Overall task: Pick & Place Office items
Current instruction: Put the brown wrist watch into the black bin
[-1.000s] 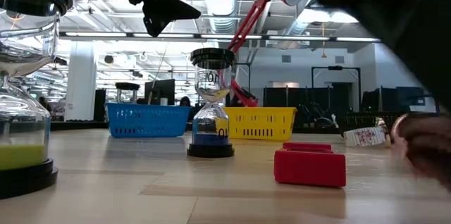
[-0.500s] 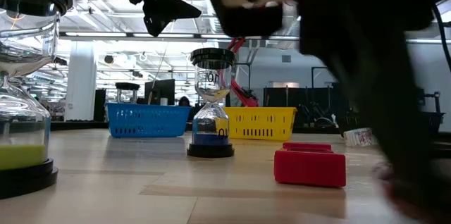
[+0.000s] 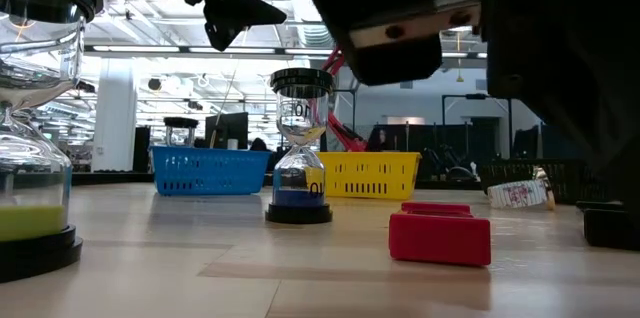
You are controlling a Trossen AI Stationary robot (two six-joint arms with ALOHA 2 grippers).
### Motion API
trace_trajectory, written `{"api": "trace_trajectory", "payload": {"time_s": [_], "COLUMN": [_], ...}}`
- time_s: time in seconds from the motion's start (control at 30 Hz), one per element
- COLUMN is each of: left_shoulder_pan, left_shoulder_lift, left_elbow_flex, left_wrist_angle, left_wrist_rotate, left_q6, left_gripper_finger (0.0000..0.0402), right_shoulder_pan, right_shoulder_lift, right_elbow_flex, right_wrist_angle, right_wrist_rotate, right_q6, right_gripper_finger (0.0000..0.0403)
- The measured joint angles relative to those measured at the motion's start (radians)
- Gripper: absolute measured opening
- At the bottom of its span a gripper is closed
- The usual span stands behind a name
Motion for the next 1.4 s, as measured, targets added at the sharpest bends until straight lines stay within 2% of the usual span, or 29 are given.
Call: {"api": "trace_trajectory", "payload": {"time_s": [0.2, 0.4, 0.67, 0.83, 1.03, 1.17, 1.4], "left_shoulder_pan": [0.000, 0.000, 0.000, 0.000, 0.000, 0.000, 0.000], "left_shoulder_lift": [0.000, 0.000, 0.000, 0.000, 0.000, 0.000, 0.000], "left_elbow_flex": [0.000, 0.000, 0.000, 0.000, 0.000, 0.000, 0.000], "left_wrist_angle": [0.004, 0.005, 0.009, 0.013, 0.012, 0.013, 0.013], "left_wrist_rotate": [-0.002, -0.001, -0.001, -0.001, -0.001, 0.000, 0.000], "left_q6": [0.000, 0.000, 0.000, 0.000, 0.000, 0.000, 0.000], "left_gripper_finger": [0.0163, 0.0163, 0.0163, 0.0163, 0.0163, 0.0163, 0.0163], "right_shoulder_pan": [-0.014, -0.009, 0.018, 0.022, 0.010, -0.010, -0.058], "right_shoulder_lift": [0.000, -0.017, -0.091, -0.176, -0.298, -0.372, -0.470], "right_elbow_flex": [0.000, 0.001, 0.002, 0.002, 0.002, 0.002, 0.002], "right_wrist_angle": [-0.057, -0.171, -0.296, -0.379, -0.517, -0.587, -0.648], "right_wrist_rotate": [0.001, 0.013, 0.188, 0.260, 0.426, 0.476, 0.520], "right_q6": [0.114, 0.125, 0.146, 0.240, 0.374, 0.470, 0.526], "right_gripper_finger": [0.0039, 0.0010, 0.0021, 0.0009, 0.0012, 0.0009, 0.0013]}}
